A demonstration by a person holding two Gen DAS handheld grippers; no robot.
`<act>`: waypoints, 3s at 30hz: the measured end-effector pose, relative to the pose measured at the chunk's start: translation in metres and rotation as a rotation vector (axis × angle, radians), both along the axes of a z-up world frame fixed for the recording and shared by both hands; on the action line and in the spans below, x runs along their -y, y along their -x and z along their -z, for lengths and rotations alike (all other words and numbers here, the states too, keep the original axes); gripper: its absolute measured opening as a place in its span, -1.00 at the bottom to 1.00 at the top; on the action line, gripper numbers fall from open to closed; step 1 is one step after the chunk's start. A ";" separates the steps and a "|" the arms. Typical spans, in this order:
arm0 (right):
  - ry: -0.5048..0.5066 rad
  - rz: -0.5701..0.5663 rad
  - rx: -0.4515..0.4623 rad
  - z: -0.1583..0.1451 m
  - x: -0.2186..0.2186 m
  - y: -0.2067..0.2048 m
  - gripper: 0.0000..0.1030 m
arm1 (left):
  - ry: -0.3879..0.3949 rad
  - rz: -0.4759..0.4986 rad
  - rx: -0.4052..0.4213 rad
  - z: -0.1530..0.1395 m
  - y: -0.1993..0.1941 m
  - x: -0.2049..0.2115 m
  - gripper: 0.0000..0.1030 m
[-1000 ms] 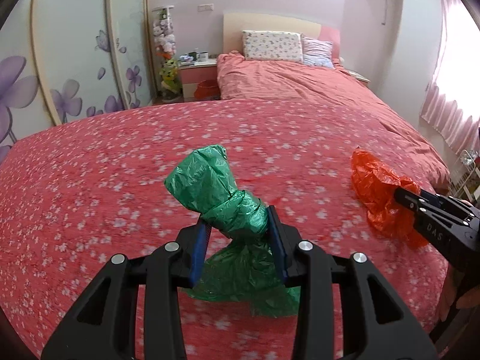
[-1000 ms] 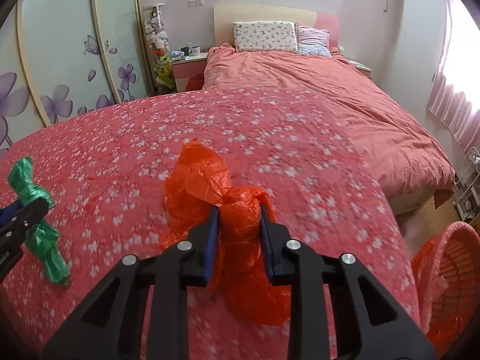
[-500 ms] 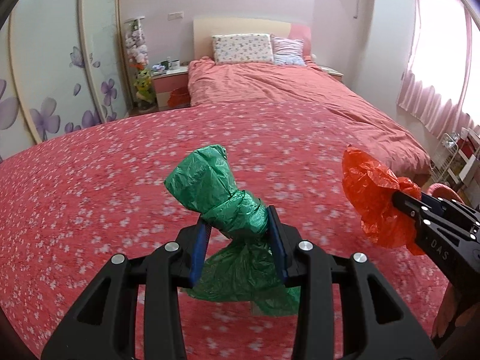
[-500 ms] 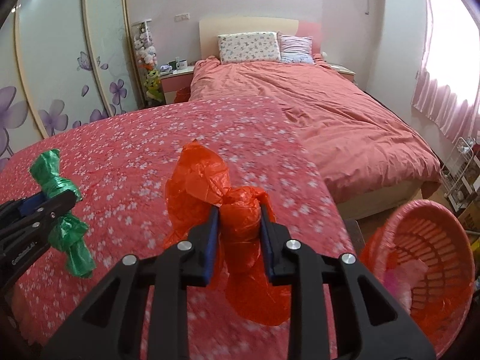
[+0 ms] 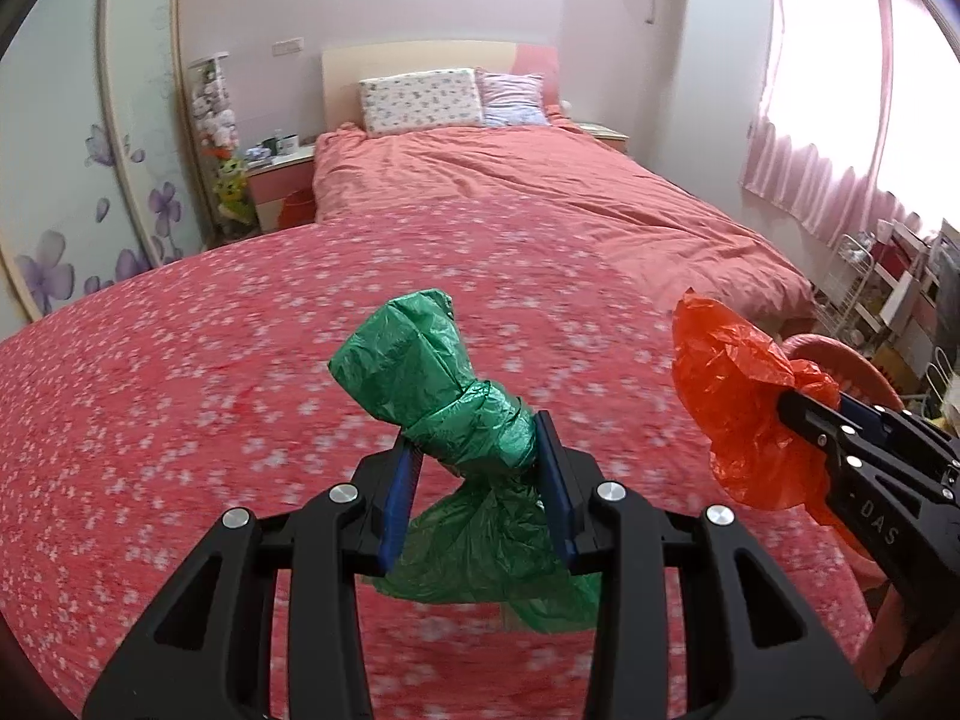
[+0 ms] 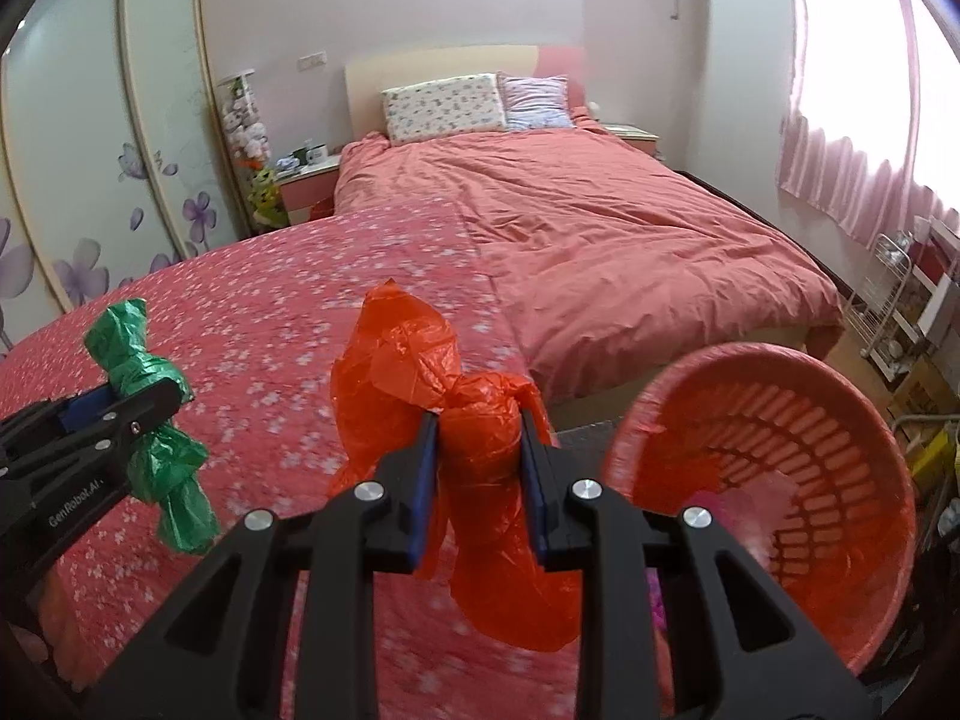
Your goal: Collect trash
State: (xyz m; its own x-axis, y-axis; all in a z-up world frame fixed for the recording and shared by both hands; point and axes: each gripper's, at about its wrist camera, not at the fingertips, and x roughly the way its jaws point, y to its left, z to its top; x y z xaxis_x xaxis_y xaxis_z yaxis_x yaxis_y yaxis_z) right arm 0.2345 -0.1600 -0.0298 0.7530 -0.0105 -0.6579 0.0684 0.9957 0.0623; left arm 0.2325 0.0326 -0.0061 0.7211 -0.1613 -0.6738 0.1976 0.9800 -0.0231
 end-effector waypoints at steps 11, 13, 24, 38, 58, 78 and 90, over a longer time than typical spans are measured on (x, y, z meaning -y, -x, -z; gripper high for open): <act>-0.013 0.084 0.004 0.008 0.055 0.026 -0.50 | 0.023 0.090 -0.010 0.003 0.010 0.043 -0.27; -0.018 0.103 0.007 0.008 0.065 0.032 -0.50 | 0.030 0.105 -0.010 0.003 0.013 0.051 -0.27; -0.042 0.236 0.035 0.008 0.128 0.061 -0.50 | 0.076 0.222 -0.017 0.002 0.033 0.116 -0.26; -0.071 0.349 0.034 0.020 0.183 0.079 -0.49 | 0.113 0.363 -0.049 0.012 0.042 0.186 -0.26; -0.142 0.400 0.050 0.024 0.216 0.086 0.02 | 0.116 0.372 -0.109 0.025 0.041 0.205 -0.02; 0.066 0.358 0.292 -0.035 0.128 0.209 0.92 | 0.083 0.100 0.137 -0.026 0.144 0.079 0.60; 0.125 0.338 0.362 -0.042 0.065 0.288 0.92 | 0.010 -0.116 0.272 -0.037 0.223 0.040 0.96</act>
State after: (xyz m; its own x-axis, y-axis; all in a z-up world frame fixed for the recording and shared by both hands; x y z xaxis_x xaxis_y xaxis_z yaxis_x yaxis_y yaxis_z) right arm -0.0533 -0.2250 0.0126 0.8736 -0.3543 -0.3335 0.3836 0.9232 0.0238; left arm 0.0091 -0.0078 0.0307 0.8893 -0.0727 -0.4516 0.0843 0.9964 0.0054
